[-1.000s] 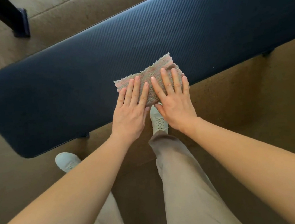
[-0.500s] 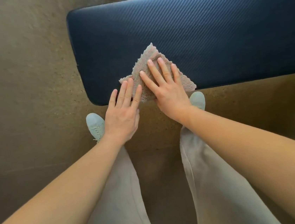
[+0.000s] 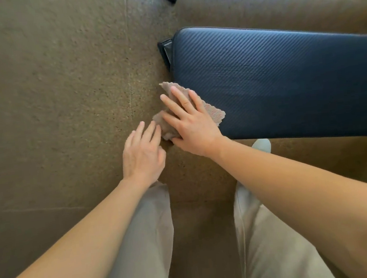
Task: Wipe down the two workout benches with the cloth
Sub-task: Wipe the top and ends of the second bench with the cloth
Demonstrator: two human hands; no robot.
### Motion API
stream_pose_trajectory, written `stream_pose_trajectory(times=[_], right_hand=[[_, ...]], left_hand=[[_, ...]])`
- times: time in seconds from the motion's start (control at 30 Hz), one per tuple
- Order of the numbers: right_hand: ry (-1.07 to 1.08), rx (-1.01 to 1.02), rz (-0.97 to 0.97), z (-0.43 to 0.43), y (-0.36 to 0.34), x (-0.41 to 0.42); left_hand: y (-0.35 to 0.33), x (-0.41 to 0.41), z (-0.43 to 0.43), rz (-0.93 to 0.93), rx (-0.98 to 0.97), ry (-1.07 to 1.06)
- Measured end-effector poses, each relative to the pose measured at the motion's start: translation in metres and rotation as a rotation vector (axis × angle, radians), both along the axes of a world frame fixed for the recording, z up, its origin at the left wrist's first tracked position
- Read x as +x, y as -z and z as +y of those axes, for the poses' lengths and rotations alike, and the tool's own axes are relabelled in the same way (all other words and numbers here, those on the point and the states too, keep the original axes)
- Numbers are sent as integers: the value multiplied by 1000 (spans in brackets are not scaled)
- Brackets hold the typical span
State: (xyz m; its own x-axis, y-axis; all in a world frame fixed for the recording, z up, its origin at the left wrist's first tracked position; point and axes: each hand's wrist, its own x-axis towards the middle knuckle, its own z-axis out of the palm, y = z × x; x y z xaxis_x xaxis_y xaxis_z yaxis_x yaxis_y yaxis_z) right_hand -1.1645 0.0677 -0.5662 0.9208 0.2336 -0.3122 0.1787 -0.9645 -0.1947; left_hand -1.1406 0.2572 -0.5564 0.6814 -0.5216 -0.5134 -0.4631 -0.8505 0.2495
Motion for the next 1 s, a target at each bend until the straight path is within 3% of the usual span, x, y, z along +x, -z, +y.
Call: stream_pose_trajectory(times=[0.3,0.37,0.57,0.7,0.87,1.0], right_hand=[[66,-110,81,-25,-8,90],[65,-90,71,-36,-7,108],[3,-19,16,-69,0,139],[111,56,16,-89,5,142],[287,156,119,-125,-1,144],[383,150,207,-148,-3,147]], left_hand=[[-16,86,-54,720,-367,-720],[-15,101,-72,772,-389,-816],[-14,130,-111,549,-340,-622],[-17,144,-130,517,-372,-564],[-16,178,-150,315,-251,-163],[-17,203,-183,299,-233,124]])
